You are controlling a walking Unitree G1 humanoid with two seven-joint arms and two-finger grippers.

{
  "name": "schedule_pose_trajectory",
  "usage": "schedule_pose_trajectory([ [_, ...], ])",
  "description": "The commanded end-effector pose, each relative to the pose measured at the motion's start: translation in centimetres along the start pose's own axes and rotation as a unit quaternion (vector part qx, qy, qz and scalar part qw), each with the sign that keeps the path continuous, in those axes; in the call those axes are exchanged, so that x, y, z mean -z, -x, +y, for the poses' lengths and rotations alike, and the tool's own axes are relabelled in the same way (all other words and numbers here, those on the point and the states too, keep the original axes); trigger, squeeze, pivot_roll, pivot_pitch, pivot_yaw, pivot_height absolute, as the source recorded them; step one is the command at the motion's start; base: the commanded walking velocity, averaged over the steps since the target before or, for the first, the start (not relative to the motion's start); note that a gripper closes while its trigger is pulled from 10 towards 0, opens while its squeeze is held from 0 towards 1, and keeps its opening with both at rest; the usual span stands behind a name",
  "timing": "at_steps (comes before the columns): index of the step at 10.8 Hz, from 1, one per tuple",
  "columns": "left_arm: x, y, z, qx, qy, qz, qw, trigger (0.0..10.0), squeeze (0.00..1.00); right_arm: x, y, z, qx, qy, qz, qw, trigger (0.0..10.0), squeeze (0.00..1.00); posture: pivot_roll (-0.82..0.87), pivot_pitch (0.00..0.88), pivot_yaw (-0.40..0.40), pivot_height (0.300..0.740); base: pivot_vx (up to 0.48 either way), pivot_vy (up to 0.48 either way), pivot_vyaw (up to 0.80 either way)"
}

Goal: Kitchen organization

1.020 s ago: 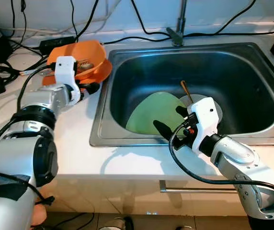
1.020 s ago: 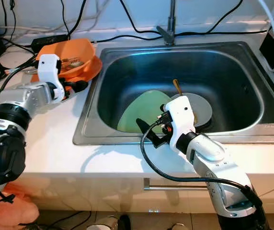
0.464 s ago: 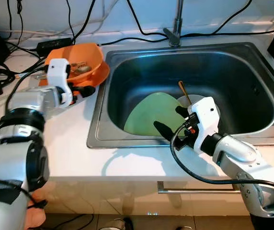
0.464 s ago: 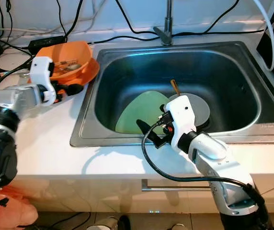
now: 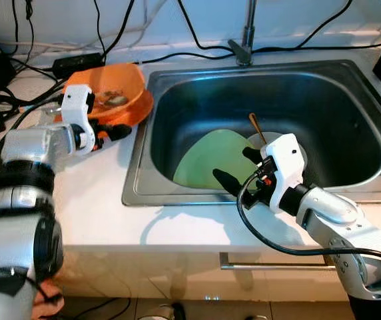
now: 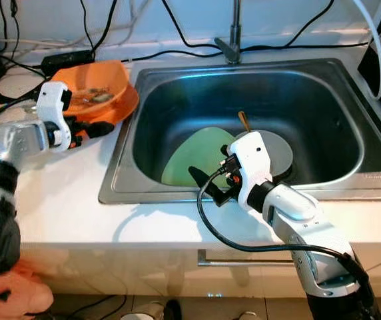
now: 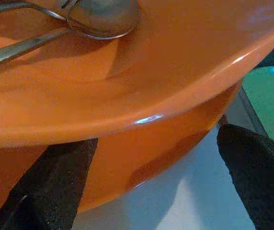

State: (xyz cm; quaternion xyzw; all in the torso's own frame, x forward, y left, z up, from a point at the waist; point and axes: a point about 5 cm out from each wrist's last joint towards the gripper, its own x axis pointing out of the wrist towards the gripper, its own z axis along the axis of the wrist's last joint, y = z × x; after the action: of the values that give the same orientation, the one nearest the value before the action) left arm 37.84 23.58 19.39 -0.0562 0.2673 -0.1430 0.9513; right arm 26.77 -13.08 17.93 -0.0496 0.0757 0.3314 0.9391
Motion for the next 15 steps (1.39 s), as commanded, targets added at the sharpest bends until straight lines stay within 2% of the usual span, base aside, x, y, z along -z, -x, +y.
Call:
schedule_pose_trajectory([
  [1,5.5,-0.8,0.3,0.002,0.052,0.12,0.991,10.0,0.0,-0.3,-0.1,0.0,-0.009,0.003,-0.006,1.0,10.0,0.0,0.11,0.092,0.103,0.74,0.0,0.0,0.0],
  [3,5.8,0.2,-0.4,0.013,0.044,0.126,0.991,10.0,0.0,-0.3,-0.1,-0.2,-0.009,0.005,-0.006,1.0,10.0,0.0,0.12,0.094,0.102,0.74,0.0,0.0,0.0],
  [6,7.5,3.0,-1.8,0.019,0.036,0.142,0.989,10.0,0.0,-0.2,-0.4,-0.4,-0.01,0.007,-0.008,1.0,10.0,0.0,0.16,0.083,0.102,0.74,0.0,0.0,0.0],
  [11,8.7,6.4,-3.4,0.026,0.027,0.153,0.988,10.0,0.0,-0.3,-1.6,-0.8,-0.021,0.014,-0.016,1.0,10.0,0.0,0.23,0.055,0.088,0.74,0.0,0.0,0.0],
  [14,9.3,7.3,-4.3,0.032,0.023,0.158,0.987,10.0,0.0,-0.3,-2.3,-0.9,-0.027,0.019,-0.019,0.999,10.0,0.0,0.24,0.043,0.082,0.74,0.0,0.0,0.0],
  [15,9.0,6.9,-4.6,0.023,0.005,0.137,0.99,10.0,0.0,-0.3,-2.4,-1.0,-0.025,0.021,-0.021,0.999,10.0,0.0,0.24,0.039,0.081,0.74,0.0,0.0,0.0],
])
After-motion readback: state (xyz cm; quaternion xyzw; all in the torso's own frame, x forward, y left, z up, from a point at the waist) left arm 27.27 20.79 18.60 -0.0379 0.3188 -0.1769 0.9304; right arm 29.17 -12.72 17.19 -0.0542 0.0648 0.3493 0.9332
